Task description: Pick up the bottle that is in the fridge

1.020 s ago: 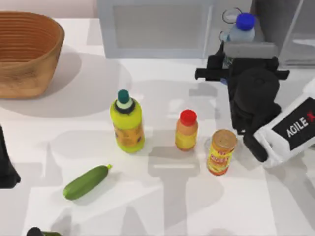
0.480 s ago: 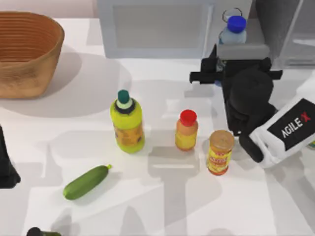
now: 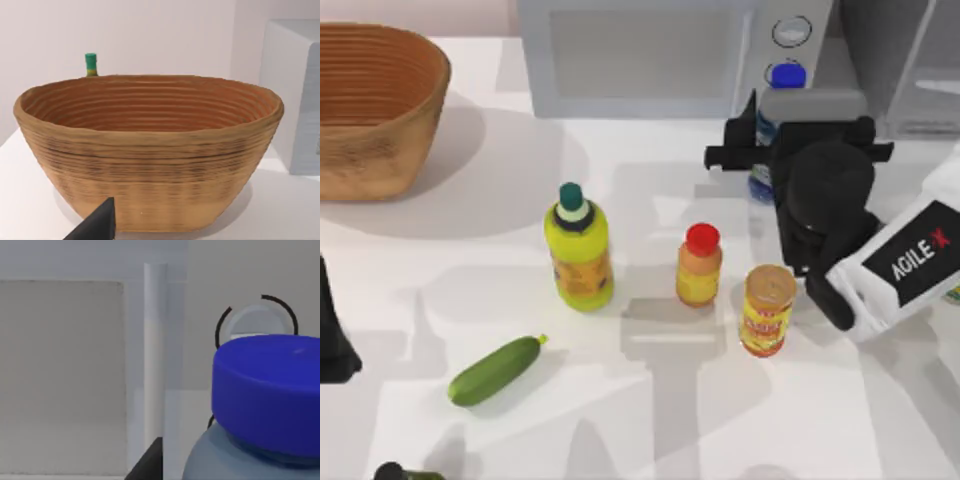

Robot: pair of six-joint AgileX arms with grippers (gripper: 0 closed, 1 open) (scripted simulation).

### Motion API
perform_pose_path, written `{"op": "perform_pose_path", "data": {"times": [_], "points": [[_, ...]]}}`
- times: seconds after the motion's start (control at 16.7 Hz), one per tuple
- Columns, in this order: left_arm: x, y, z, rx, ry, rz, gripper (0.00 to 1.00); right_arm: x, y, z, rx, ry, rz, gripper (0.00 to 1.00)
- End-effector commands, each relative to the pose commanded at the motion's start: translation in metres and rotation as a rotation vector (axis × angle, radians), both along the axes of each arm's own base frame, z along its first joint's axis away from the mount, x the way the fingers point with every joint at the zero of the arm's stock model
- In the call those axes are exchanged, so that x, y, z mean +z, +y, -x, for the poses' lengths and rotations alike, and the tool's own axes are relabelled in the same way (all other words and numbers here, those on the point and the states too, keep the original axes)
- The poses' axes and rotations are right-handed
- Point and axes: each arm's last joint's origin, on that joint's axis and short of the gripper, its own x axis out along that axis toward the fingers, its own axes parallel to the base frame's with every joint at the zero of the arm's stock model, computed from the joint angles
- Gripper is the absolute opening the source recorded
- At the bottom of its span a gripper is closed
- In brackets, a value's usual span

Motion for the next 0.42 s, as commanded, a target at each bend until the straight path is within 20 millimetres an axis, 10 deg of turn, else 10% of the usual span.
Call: {"op": "perform_pose_path", "data": {"times": [0.42], "points": [[0.0000, 0.0000, 0.0000, 0.000, 0.000, 0.000, 1.00, 0.0000, 0.0000, 0.0000, 0.000, 0.000, 0.000, 1.00]]}}
